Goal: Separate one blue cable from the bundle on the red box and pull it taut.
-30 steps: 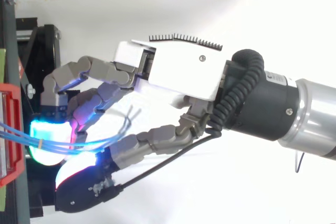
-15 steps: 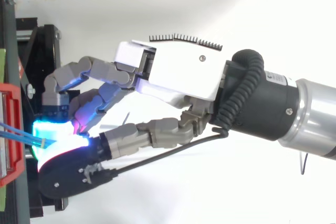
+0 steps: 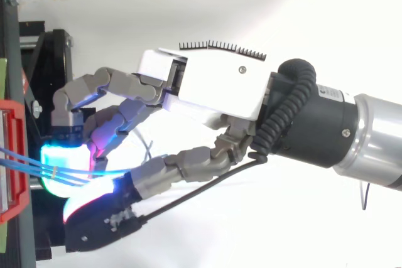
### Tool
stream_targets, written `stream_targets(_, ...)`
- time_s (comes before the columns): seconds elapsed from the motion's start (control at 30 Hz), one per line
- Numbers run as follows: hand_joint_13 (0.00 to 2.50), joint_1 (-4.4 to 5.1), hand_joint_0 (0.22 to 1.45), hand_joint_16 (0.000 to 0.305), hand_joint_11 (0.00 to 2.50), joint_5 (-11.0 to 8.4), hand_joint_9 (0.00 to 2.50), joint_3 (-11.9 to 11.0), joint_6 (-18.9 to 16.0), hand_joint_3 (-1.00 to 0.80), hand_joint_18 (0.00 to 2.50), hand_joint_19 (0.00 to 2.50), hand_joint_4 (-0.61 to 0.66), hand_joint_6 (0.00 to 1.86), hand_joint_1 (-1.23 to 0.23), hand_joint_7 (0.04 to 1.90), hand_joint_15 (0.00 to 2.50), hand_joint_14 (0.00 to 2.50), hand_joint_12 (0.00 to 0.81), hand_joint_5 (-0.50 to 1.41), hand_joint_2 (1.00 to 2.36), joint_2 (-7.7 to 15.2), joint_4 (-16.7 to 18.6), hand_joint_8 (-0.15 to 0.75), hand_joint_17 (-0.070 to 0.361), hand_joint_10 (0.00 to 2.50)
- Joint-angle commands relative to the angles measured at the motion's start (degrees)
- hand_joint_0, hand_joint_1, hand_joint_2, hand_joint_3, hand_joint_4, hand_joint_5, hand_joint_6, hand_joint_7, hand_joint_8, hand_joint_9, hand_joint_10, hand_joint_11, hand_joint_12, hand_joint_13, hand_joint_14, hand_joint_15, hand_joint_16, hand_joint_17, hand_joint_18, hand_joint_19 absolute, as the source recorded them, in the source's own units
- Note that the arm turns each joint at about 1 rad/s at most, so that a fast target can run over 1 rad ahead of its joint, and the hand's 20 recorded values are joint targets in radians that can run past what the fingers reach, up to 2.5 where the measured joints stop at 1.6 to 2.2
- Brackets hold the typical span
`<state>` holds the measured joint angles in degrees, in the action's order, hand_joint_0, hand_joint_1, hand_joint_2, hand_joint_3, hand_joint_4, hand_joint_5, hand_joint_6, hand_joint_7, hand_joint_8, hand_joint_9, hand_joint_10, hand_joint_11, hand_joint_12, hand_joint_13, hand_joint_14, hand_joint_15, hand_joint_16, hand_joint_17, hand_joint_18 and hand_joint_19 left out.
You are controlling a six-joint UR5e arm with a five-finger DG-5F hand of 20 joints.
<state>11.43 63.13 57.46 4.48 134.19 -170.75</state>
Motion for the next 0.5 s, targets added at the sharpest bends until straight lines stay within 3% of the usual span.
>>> stream_targets(0.0,0.66,0.0,0.76,0.045,0.61,0.06,0.9,0.0,0.0,-0.5,0.73,0.28,0.01,0.89,-0.94,1.1,0.24,0.01,0.391,-0.16,1.0,-0.1,0.0,0.335,0.1,0.02)
stream_targets(0.1,0.66,0.0,0.71,0.044,0.61,0.06,0.9,0.0,0.0,-0.5,0.72,0.29,0.11,0.88,-0.93,1.06,0.24,0.01,0.387,-0.16,1.0,0.0,0.0,0.333,0.1,0.02)
stream_targets(0.13,0.66,0.0,0.65,0.044,0.61,0.06,0.91,0.0,0.0,-0.5,0.72,0.3,0.16,0.88,-0.92,1.12,0.25,0.01,0.384,-0.15,1.0,0.0,0.0,0.335,0.099,0.02)
stream_targets(0.23,0.67,0.0,0.52,0.049,0.62,0.06,0.94,0.0,0.0,-0.5,0.74,0.31,0.17,0.88,-0.81,1.11,0.26,0.01,0.409,-0.14,1.0,0.0,0.0,0.367,0.11,0.02)
stream_targets(0.27,0.69,0.0,0.47,0.053,0.61,0.06,0.96,0.0,0.0,-0.5,0.76,0.31,0.18,0.88,-0.71,1.12,0.27,0.01,0.429,-0.14,1.0,0.0,0.0,0.383,0.118,0.01)
stream_targets(0.4,0.69,0.0,0.43,0.059,0.61,0.06,0.99,0.0,0.0,-0.5,0.77,0.33,0.16,0.86,-0.46,1.09,0.27,0.01,0.461,-0.12,1.0,0.0,-0.1,0.418,0.132,0.01)
stream_targets(0.47,0.69,0.0,0.43,0.059,0.61,0.06,0.99,0.0,0.0,-0.5,0.77,0.33,0.16,0.86,-0.44,1.09,0.27,0.01,0.465,-0.12,1.0,0.0,-0.1,0.418,0.133,0.01)
